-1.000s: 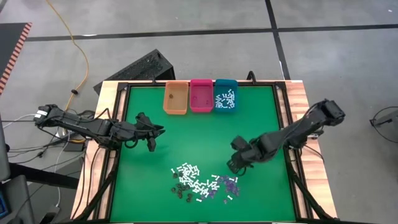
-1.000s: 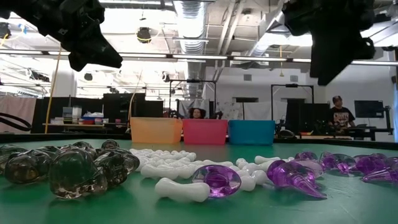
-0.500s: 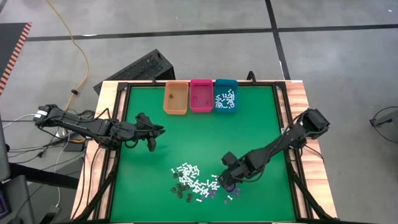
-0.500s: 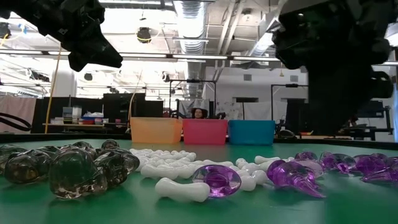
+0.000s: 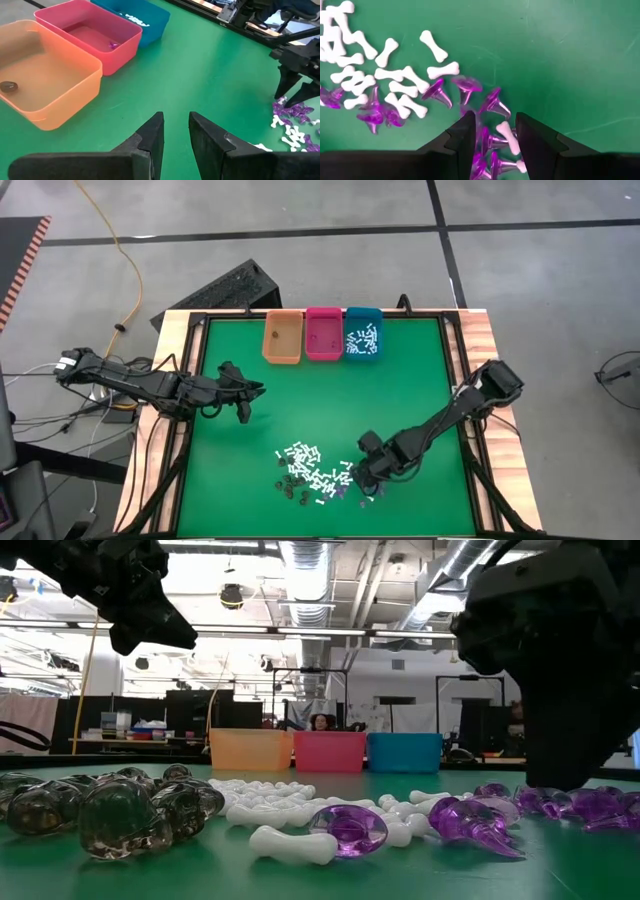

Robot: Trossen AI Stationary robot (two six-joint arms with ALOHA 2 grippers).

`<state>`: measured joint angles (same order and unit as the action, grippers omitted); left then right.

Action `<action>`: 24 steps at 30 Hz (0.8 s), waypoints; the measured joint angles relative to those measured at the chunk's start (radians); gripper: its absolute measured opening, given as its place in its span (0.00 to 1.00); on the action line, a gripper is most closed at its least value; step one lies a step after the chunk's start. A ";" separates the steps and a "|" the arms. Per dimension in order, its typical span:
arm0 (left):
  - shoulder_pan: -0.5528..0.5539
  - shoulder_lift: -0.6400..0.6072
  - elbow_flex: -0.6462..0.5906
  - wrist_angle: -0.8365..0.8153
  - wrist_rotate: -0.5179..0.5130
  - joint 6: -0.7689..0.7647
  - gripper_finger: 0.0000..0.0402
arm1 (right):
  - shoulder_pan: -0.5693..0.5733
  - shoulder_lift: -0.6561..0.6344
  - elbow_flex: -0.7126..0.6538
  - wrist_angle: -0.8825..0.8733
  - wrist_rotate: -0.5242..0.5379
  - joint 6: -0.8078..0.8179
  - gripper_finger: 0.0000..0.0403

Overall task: Sort Halloween decoration
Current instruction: Put the violet witch hat toy into the red bin

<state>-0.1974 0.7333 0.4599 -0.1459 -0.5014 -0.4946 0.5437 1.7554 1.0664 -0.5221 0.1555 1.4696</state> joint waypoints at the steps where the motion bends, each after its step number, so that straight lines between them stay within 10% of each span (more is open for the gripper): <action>1: 0.000 0.000 0.000 0.000 0.000 0.000 0.20 | 0.000 0.000 0.000 -0.001 0.000 0.000 0.42; 24: 0.000 0.000 0.000 -0.030 -0.002 -0.007 0.20 | -0.024 0.000 0.000 -0.016 0.000 -0.001 0.17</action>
<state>-0.1976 0.7334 0.4599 -0.1761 -0.5034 -0.5014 0.5193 1.7556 1.0664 -0.5377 0.1556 1.4682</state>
